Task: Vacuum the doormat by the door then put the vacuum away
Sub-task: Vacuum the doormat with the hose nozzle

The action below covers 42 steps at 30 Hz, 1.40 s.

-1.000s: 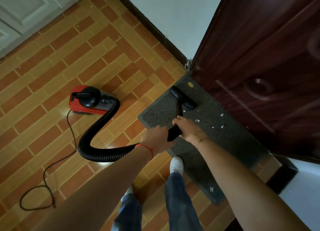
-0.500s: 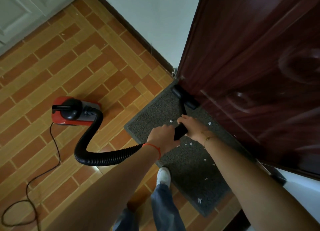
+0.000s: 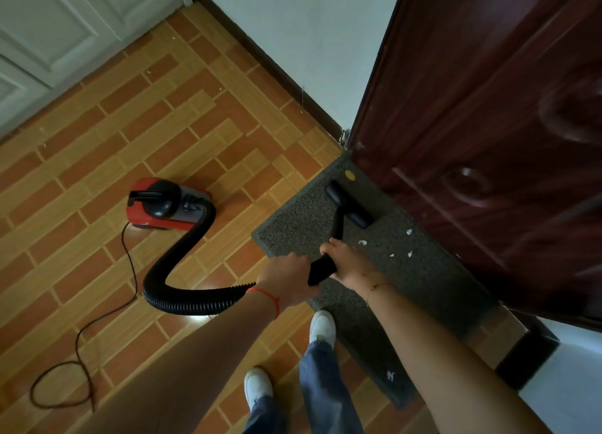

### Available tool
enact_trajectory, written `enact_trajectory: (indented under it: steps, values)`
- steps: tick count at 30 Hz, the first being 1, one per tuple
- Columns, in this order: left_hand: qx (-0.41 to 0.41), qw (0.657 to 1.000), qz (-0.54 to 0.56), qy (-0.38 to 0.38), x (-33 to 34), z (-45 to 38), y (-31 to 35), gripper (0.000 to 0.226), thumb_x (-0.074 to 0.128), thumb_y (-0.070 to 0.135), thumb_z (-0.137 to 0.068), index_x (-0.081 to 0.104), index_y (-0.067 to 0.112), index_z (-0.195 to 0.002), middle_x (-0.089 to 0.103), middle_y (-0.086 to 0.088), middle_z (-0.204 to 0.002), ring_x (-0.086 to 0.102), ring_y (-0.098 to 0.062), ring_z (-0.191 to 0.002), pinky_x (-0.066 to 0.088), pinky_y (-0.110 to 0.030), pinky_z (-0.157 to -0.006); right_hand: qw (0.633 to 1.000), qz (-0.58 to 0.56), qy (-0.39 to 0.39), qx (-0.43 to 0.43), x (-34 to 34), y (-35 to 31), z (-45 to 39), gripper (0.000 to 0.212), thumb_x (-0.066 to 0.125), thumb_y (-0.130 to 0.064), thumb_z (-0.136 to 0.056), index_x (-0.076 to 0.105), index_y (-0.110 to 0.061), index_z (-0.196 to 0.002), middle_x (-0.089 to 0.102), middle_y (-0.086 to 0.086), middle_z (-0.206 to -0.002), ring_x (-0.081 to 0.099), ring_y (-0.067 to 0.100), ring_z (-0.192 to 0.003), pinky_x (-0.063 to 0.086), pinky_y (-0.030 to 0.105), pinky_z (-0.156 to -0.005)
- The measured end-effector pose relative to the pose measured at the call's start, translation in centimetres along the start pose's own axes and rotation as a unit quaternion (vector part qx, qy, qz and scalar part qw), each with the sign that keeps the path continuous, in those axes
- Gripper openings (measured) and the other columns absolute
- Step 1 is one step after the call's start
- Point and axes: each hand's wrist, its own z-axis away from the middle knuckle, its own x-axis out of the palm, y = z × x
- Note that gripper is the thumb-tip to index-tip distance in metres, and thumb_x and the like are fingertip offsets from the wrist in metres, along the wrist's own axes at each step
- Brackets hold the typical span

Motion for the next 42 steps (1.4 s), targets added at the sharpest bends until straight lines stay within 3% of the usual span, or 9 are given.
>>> enact_trajectory:
  steps: [3, 10, 16, 22, 28, 34, 42]
  values:
    - [0.003, 1.0, 0.0, 0.001, 1.8, 2.7, -1.9, 0.021, 0.053, 0.039, -0.084, 0.058, 0.018, -0.088, 0.059, 0.0, -0.068, 0.06, -0.019, -0.059, 0.051, -0.031, -0.052, 1.0, 0.0, 0.0, -0.005, 2.2, -2.8, 1.3, 0.014, 0.055, -0.009, -0.091, 0.054, -0.011, -0.105, 0.052, 0.009, -0.121, 0.06, 0.033, -0.102, 0.045, 0.036, -0.07]
    - [0.011, 0.999, -0.039, 0.0, 4.8, 9.0, -6.5, 0.018, 0.053, 0.038, -0.085, 0.055, 0.02, -0.087, 0.055, 0.002, -0.065, 0.05, -0.015, -0.051, 0.039, -0.025, -0.043, 1.0, -0.016, 0.003, 0.0, 6.8, -9.4, 3.9, 0.015, 0.057, -0.011, -0.091, 0.054, -0.013, -0.106, 0.053, 0.006, -0.115, 0.061, 0.032, -0.097, 0.042, 0.034, -0.064]
    - [0.005, 0.999, -0.052, 0.005, 7.7, 13.7, -10.2, 0.02, 0.053, 0.04, -0.085, 0.054, 0.021, -0.089, 0.056, 0.003, -0.068, 0.053, -0.015, -0.054, 0.04, -0.025, -0.045, 1.0, -0.03, -0.002, -0.001, 10.6, -14.6, 5.5, 0.018, 0.054, -0.006, -0.09, 0.056, -0.014, -0.107, 0.055, 0.006, -0.113, 0.063, 0.028, -0.089, 0.056, 0.041, -0.071]
    - [0.01, 0.997, -0.07, 0.009, 10.1, 15.7, -12.5, 0.023, 0.052, 0.042, -0.088, 0.052, 0.02, -0.093, 0.055, 0.004, -0.068, 0.052, -0.014, -0.054, 0.042, -0.026, -0.048, 1.0, -0.007, -0.005, 0.003, 13.1, -17.2, 6.2, 0.018, 0.051, -0.005, -0.092, 0.053, -0.013, -0.108, 0.052, 0.007, -0.118, 0.063, 0.029, -0.086, 0.053, 0.038, -0.065]
    - [0.018, 0.996, -0.077, 0.026, 9.9, 14.0, -11.5, 0.024, 0.05, 0.042, -0.089, 0.054, 0.02, -0.098, 0.058, 0.003, -0.071, 0.058, -0.016, -0.06, 0.045, -0.027, -0.049, 1.0, -0.013, 0.016, 0.023, 12.8, -15.6, 5.4, 0.017, 0.053, -0.004, -0.092, 0.053, -0.012, -0.106, 0.053, 0.009, -0.119, 0.063, 0.03, -0.089, 0.055, 0.039, -0.069]
    - [0.034, 0.997, -0.071, 0.022, 7.7, 9.6, -7.7, 0.023, 0.05, 0.037, -0.091, 0.055, 0.018, -0.101, 0.061, -0.001, -0.076, 0.06, -0.021, -0.062, 0.05, -0.03, -0.053, 0.999, -0.012, 0.032, 0.036, 10.0, -10.4, 4.2, 0.018, 0.053, -0.004, -0.092, 0.053, -0.013, -0.107, 0.051, 0.007, -0.117, 0.061, 0.032, -0.097, 0.041, 0.034, -0.065]
    - [0.014, 0.999, -0.037, 0.029, 3.8, 3.1, -1.8, 0.02, 0.051, 0.038, -0.088, 0.057, 0.02, -0.094, 0.058, 0.003, -0.069, 0.059, -0.017, -0.059, 0.048, -0.027, -0.05, 0.999, -0.012, 0.027, 0.026, 3.9, -2.7, 2.4, 0.016, 0.055, -0.004, -0.09, 0.054, -0.011, -0.104, 0.052, 0.009, -0.118, 0.061, 0.033, -0.097, 0.045, 0.036, -0.067]
